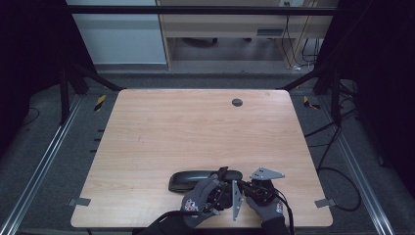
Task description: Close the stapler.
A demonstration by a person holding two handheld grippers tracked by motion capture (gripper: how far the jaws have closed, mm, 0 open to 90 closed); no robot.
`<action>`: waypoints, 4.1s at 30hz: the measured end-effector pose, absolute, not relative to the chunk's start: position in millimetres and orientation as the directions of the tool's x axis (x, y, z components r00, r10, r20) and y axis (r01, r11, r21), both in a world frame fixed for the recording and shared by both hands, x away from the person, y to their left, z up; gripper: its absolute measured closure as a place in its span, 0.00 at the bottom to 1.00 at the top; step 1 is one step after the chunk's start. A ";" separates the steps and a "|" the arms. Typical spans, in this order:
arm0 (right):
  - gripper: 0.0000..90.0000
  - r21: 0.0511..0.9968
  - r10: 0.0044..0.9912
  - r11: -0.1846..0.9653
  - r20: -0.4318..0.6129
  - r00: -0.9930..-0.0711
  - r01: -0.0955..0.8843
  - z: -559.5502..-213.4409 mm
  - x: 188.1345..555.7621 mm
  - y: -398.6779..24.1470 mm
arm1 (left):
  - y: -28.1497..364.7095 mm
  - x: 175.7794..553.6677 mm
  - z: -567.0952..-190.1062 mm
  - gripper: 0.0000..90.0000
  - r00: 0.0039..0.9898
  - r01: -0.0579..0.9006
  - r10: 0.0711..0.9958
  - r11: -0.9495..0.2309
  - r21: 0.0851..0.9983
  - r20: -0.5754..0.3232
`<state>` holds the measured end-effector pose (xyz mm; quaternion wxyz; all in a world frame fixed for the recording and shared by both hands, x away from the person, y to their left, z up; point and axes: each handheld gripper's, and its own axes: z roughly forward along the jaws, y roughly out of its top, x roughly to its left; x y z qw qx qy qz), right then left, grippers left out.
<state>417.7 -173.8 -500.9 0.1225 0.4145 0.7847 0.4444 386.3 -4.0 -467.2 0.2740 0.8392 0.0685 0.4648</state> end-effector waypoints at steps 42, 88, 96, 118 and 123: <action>0.81 0.841 0.868 0.185 0.103 -0.486 0.509 -498.5 427.4 -216.9 | 33.7 382.6 -399.6 0.37 0.760 -0.037 0.536 -0.530 0.847 0.368; 1.00 0.878 0.754 0.228 0.114 -0.647 0.421 -436.8 404.0 -162.6 | 241.7 413.5 -446.8 0.38 0.471 0.319 0.866 -0.346 0.882 0.169; 1.00 0.867 0.777 0.217 0.124 -0.616 0.449 -453.5 403.0 -163.6 | 254.0 411.6 -456.3 0.38 0.441 0.340 0.885 -0.318 0.885 0.148; 0.85 0.904 0.806 0.169 0.104 -0.583 0.394 -441.4 407.6 -173.0 | 258.9 414.6 -463.9 0.38 0.437 0.369 0.887 -0.327 0.870 0.148; 0.68 0.899 0.885 0.118 0.097 -0.455 0.421 -451.9 424.3 -212.4 | 262.5 418.3 -470.6 0.37 0.441 0.398 0.887 -0.328 0.857 0.134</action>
